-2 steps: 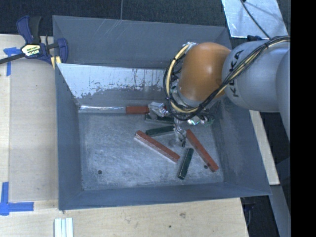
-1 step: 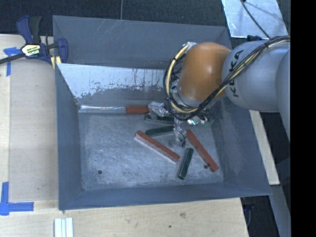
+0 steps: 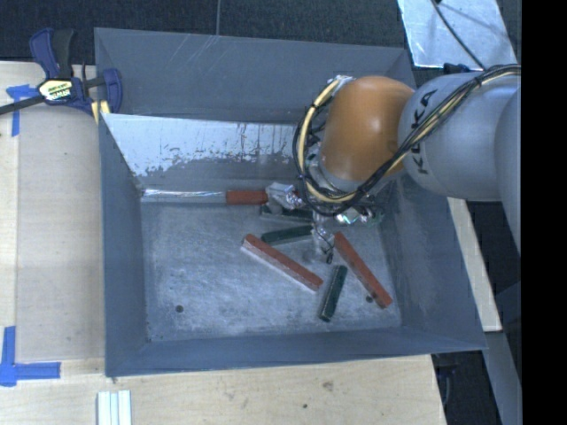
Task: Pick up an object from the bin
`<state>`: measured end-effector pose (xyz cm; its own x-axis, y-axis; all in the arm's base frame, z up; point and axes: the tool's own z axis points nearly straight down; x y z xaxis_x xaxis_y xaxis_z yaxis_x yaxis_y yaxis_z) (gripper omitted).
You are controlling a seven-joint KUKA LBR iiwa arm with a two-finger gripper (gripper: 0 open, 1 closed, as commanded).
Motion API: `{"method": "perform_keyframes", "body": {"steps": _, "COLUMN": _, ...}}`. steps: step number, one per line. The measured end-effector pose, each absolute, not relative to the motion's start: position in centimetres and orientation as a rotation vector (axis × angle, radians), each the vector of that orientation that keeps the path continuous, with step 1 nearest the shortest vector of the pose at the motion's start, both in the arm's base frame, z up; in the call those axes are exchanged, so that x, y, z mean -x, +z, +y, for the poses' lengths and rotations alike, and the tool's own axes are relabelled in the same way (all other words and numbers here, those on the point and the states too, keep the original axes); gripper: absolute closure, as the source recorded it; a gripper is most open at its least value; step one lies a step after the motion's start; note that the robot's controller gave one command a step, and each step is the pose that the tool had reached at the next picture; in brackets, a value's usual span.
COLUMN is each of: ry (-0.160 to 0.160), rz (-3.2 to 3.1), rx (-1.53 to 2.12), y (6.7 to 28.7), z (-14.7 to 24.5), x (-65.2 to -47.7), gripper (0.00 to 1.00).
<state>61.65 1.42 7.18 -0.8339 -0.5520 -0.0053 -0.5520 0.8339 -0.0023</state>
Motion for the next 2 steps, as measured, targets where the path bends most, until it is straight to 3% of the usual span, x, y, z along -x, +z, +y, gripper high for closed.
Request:
{"method": "perform_keyframes", "body": {"steps": 1, "ry": -0.003, "rz": 2.950, "rx": 1.057, "y": 11.8, "z": 1.3, "x": -60.6, "gripper": 0.00}}
{"method": "perform_keyframes", "body": {"steps": 2, "ry": 0.004, "rz": 2.933, "rx": 1.125, "y": 6.8, "z": 4.4, "x": -61.5, "gripper": 0.00}}
